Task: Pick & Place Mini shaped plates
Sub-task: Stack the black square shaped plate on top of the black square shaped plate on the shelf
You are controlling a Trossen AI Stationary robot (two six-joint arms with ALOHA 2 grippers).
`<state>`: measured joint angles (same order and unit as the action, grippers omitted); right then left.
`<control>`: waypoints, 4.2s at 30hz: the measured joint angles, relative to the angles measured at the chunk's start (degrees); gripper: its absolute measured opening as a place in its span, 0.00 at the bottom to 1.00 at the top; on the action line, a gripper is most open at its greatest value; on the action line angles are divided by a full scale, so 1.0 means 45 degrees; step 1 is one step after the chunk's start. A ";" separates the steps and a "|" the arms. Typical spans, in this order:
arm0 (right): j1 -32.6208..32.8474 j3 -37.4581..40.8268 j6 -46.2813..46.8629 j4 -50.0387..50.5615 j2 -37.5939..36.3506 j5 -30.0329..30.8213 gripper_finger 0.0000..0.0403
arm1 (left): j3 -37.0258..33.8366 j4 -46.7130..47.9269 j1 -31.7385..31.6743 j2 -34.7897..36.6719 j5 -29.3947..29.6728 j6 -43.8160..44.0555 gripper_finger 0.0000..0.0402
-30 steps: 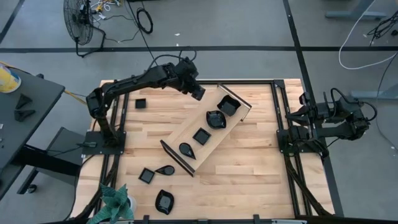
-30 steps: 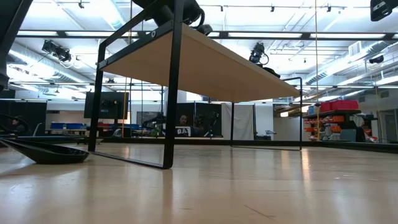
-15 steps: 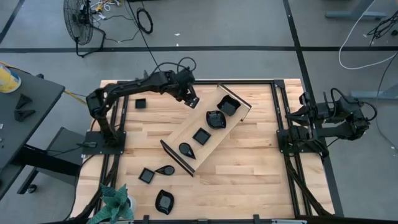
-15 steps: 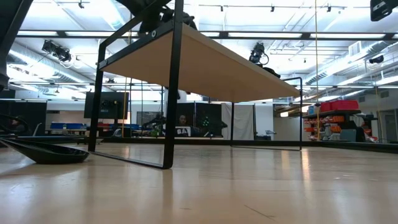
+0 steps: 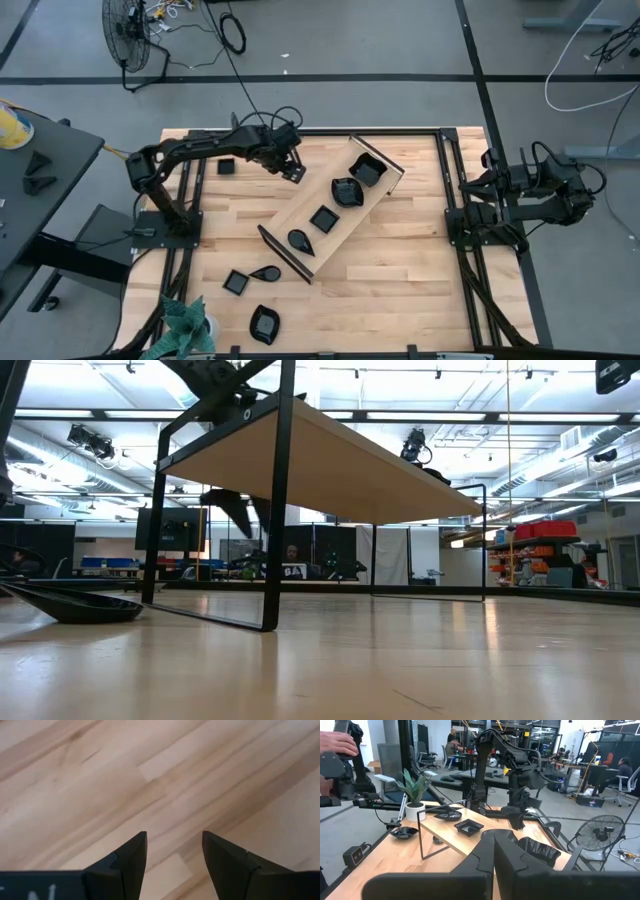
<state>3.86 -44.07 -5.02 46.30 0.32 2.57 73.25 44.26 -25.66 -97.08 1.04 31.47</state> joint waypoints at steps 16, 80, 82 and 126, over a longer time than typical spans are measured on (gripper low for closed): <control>-0.0001 0.0000 0.0000 0.0005 0.0000 0.0000 0.03 | -0.3740 0.0398 -0.0055 0.2352 0.0773 -0.0768 0.49; -0.0001 0.0000 0.0000 0.0000 -0.0005 0.0000 0.03 | -0.8469 -0.1624 -0.2922 0.2745 0.5862 -1.2577 0.49; -0.0001 -0.0003 0.0000 0.0000 -0.0003 0.0000 0.03 | -0.8469 -0.1655 -0.2926 0.2745 0.5858 -1.2606 0.49; -0.0003 -0.0001 0.0000 0.0000 -0.0003 0.0000 0.03 | -0.6555 0.0630 -0.2911 0.2735 0.6144 -1.3154 0.00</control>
<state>3.85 -44.08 -5.02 46.30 0.30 2.57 43.75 47.10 -38.76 -84.77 28.69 -27.73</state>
